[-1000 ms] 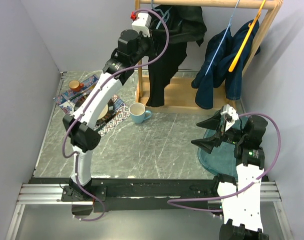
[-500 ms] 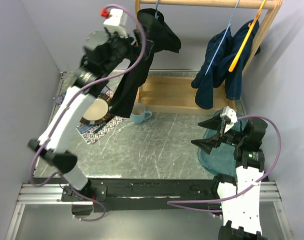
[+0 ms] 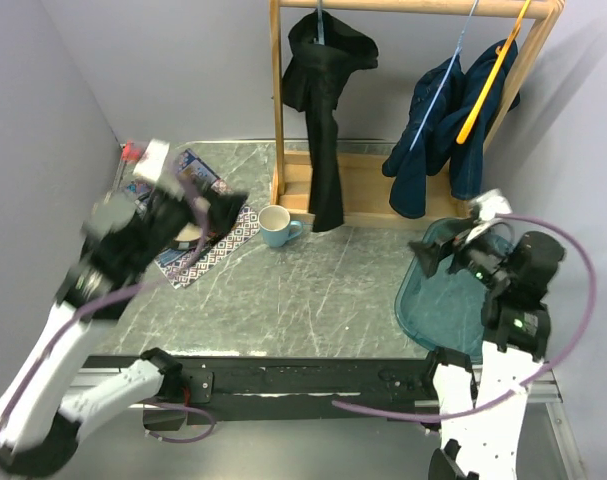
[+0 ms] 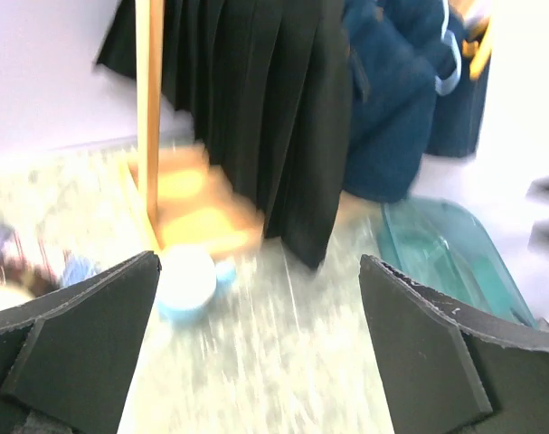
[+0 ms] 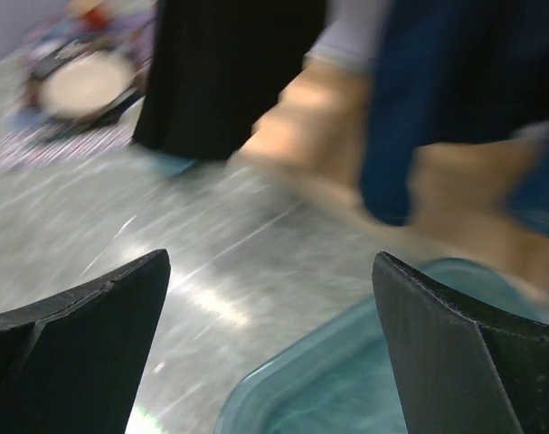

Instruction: Place the skirt on the hanger

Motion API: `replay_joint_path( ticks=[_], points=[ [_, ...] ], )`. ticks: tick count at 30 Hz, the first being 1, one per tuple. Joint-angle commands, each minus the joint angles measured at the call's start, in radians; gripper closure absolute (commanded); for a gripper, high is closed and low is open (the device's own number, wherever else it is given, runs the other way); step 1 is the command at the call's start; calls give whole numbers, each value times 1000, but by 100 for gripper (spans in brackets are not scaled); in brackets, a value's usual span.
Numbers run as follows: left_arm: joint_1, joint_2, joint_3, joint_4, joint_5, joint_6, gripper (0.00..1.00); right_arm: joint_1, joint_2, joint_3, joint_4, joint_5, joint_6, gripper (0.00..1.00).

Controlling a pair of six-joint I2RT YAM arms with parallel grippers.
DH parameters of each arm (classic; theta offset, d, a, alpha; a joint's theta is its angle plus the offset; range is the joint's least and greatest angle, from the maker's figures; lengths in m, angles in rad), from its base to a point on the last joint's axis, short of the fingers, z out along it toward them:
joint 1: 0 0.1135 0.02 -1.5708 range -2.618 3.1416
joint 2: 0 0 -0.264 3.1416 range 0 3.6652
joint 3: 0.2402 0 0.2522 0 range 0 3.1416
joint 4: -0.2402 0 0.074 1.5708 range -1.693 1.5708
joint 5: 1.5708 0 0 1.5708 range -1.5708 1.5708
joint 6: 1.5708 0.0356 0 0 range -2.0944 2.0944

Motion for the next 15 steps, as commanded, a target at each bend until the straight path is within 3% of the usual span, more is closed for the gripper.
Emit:
replay_joint_path(
  ticks=[1,2,5,9,15],
  points=[
    [3,-210,-193,-33,-11,-106,3,-7,-37,122,-52,375,140,0],
    [1,-280,-242,-59,-11,-118,3,-7,-54,154,-61,504,160,0],
    [3,-386,-289,-114,-61,-144,3,-7,-86,203,-69,700,172,0],
    [1,-458,-297,-170,-104,-146,3,-7,-112,257,-92,776,172,0],
    [3,-477,-274,-225,-115,-120,3,-7,-121,321,-143,754,180,0]
  ],
)
